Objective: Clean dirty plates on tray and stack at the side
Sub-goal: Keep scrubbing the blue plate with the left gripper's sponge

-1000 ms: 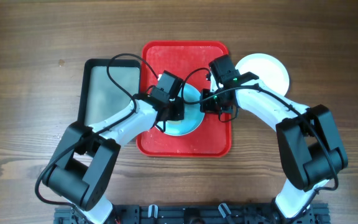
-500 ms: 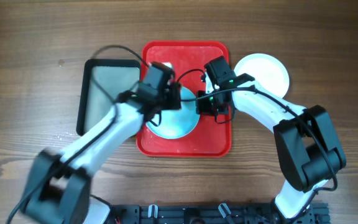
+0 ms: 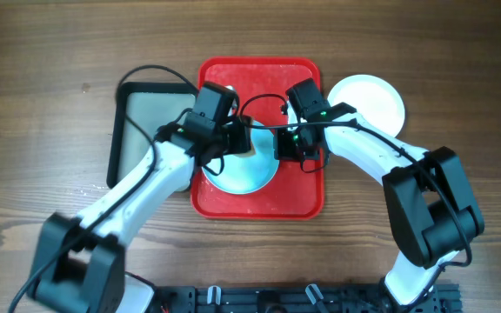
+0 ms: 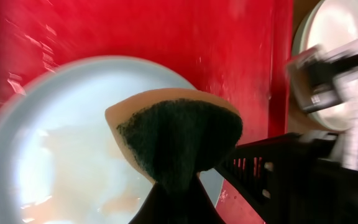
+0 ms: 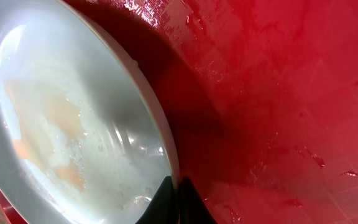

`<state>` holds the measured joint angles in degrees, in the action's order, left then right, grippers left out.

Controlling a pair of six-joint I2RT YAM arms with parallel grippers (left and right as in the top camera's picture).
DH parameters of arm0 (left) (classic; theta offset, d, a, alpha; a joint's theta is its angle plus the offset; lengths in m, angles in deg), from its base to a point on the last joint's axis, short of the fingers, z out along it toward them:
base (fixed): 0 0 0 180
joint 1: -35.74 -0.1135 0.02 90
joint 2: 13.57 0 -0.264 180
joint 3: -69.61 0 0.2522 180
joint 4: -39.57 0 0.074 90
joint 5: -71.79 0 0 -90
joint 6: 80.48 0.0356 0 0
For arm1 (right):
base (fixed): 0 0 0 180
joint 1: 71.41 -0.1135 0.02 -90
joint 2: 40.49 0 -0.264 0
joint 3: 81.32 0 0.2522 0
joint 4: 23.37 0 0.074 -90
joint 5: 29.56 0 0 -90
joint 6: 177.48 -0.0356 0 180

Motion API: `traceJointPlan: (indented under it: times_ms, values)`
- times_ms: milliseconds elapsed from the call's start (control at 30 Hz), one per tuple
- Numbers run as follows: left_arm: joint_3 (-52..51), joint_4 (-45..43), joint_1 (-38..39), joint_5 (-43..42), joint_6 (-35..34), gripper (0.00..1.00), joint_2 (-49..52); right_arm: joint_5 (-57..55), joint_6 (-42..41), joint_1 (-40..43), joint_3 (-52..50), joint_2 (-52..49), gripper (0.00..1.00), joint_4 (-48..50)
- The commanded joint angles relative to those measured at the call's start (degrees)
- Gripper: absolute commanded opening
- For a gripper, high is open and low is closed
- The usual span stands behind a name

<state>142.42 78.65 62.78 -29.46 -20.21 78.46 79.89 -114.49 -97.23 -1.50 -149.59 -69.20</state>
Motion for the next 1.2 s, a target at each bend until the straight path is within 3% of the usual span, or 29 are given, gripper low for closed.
traceJointPlan:
  times_ms: [0, 233, 600, 1167]
  values:
    - [0.2, -2.6, 0.1, -9.8, -1.0, 0.04, 5.4, 1.2, -0.2, -0.1, -0.2, -1.2, 0.04, 0.3]
    - [0.2, -6.1, 0.1, -15.4, -0.9, 0.04, 11.0, 1.2, -0.2, -0.1, -0.2, -1.2, 0.04, 0.3]
    - [0.1, -6.3, 0.5, -16.4, -1.0, 0.04, 14.3, 1.2, -0.2, -0.1, -0.2, -1.2, 0.04, 0.3]
    - [0.1, -1.2, -3.5, -9.5, 2.8, 0.04, 13.6, 1.2, -0.2, -0.1, -0.2, -1.2, 0.04, 0.3]
